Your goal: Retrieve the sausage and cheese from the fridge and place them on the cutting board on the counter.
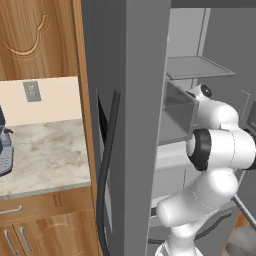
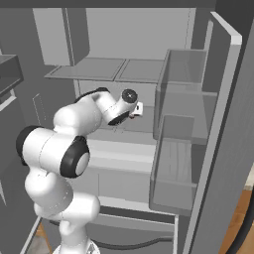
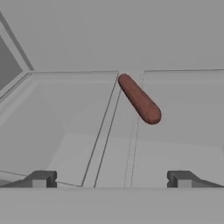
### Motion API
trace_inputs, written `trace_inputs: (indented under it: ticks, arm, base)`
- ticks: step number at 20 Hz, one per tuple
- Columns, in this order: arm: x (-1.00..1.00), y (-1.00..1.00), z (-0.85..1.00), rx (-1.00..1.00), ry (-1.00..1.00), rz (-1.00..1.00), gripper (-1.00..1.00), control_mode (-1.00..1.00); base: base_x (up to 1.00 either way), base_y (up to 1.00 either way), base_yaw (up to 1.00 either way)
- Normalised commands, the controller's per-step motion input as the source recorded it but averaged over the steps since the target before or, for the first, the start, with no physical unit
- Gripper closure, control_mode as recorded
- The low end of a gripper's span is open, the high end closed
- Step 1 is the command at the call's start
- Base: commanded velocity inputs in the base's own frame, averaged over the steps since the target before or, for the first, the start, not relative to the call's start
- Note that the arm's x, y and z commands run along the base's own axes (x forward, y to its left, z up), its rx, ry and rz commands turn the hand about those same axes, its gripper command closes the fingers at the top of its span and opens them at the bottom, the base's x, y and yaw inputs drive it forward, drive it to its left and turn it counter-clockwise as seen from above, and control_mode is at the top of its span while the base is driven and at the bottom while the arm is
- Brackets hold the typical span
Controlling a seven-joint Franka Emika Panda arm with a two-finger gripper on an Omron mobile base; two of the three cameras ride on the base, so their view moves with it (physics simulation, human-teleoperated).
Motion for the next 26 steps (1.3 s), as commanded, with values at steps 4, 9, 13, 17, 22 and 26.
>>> trace_inputs:
  ticks: [4, 9, 13, 17, 22, 26]
  arm:
    - [0.33, 0.0, -0.02, 0.0, 0.0, 0.06, -1.0, -1.0]
    - [0.24, 0.0, -0.1, 0.0, 0.0, 0.06, -1.0, -1.0]
    - [0.23, 0.0, -0.06, 0.0, 0.0, 0.06, -1.0, -1.0]
    - [0.2, 0.0, 0.0, 0.0, 0.0, 0.05, -1.0, -1.0]
    - [0.0, 0.06, -0.16, 0.0, 0.0, 0.04, -1.0, -1.0]
    - [0.01, 0.23, -0.06, -0.01, 0.0, 0.03, -1.0, -1.0]
  base:
    - [0.0, 0.0, 0.0]
    - [0.0, 0.0, 0.0]
    - [0.0, 0.0, 0.0]
    - [0.0, 0.0, 0.0]
    - [0.0, 0.0, 0.0]
    - [0.0, 0.0, 0.0]
